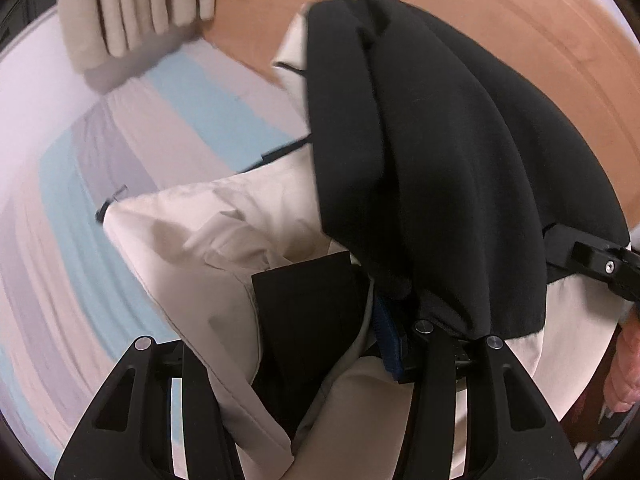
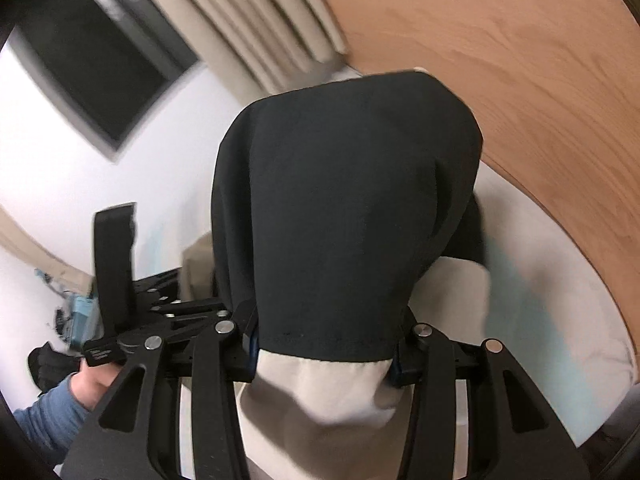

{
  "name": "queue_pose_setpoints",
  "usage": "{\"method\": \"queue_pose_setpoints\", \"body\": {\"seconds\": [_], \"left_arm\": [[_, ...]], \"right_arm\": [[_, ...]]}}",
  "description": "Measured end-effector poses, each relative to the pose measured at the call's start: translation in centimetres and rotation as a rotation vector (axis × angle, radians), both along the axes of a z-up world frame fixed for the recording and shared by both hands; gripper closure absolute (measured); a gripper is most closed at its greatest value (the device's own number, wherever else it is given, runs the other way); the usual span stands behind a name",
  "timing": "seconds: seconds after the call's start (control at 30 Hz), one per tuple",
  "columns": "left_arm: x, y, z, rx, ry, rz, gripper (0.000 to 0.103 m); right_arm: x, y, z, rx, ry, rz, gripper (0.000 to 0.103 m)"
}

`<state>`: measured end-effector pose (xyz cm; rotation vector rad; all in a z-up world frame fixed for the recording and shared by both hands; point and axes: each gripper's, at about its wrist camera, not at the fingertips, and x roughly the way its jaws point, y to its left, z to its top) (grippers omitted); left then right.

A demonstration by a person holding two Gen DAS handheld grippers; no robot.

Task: Fold large clothes
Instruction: 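Lower the held bundle onto the clothes pile by the headboard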

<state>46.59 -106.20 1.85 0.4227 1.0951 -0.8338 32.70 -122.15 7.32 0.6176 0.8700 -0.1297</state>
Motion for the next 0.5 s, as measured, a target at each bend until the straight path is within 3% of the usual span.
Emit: {"method": "queue_pose_setpoints", "body": {"seconds": [0.23, 0.5], "left_arm": [[2.3, 0.8, -7.9, 0.074, 0.035, 0.046, 0.053], [3.9, 2.1, -11.8, 0.092, 0.065, 0.056, 0.05]], "right_arm": [[1.8, -2.4, -7.4, -0.043, 0.128, -0.035, 0.062], [2.5, -2.8, -11.5, -0.095, 0.158, -0.028, 0.057]]}}
